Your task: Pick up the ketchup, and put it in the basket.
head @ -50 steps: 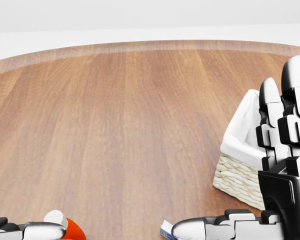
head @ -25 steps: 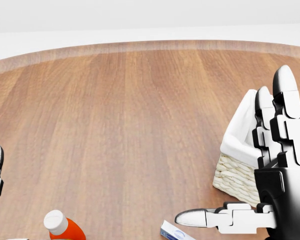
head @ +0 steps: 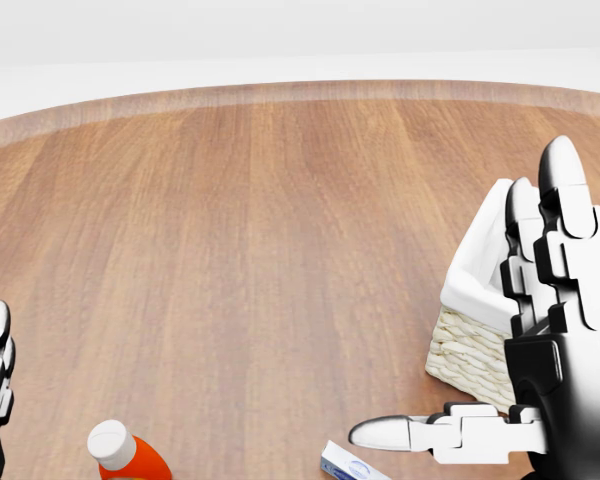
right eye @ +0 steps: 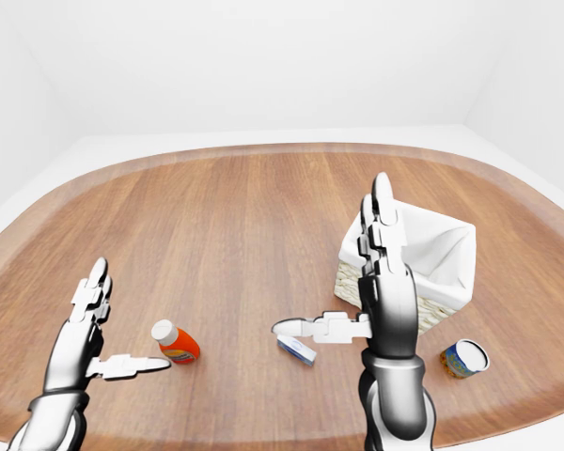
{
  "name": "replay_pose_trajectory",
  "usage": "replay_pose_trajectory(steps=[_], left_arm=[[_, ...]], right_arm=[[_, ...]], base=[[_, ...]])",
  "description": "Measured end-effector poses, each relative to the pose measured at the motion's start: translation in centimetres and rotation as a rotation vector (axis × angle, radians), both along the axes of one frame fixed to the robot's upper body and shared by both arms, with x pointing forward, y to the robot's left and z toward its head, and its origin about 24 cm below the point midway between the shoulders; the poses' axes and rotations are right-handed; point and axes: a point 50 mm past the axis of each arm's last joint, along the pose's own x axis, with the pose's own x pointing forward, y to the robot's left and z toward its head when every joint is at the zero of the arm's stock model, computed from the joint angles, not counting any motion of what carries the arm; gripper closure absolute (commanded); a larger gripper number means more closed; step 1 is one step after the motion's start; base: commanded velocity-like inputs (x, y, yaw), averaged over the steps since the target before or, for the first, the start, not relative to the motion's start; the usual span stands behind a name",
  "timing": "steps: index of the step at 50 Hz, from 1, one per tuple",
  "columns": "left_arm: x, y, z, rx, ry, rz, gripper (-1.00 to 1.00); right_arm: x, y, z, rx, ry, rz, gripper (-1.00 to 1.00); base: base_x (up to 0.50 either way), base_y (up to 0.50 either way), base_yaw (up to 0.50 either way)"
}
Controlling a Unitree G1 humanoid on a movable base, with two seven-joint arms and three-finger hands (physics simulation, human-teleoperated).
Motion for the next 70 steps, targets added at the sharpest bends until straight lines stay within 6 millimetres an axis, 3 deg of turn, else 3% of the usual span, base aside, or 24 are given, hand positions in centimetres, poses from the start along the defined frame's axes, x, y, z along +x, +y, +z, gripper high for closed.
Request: replay_pose_trajectory(steps=[23,43,70], left_arm=[[2.0,0.6,-3.9,-0.04,0.114,0.05,-1.0],[2.4,1.6,-7.5,-0.039,0.254,0.113,-1.0],[3.7,1.2,-9.2,-0.042,0.306,0.128,-1.0]], right_arm=[[0.0,0.1,-0.1,0.0,0.004,0.002,-1.0],[0.1,0.1,-0.1,0.002,0.005,0.0,-1.0],[0.2,0.4,-0.3,0.002,0.012,0.01,-1.0]], base=[[0.0,0.0,0.0],[0.0,0.0,0.0],[0.0,0.0,0.0]])
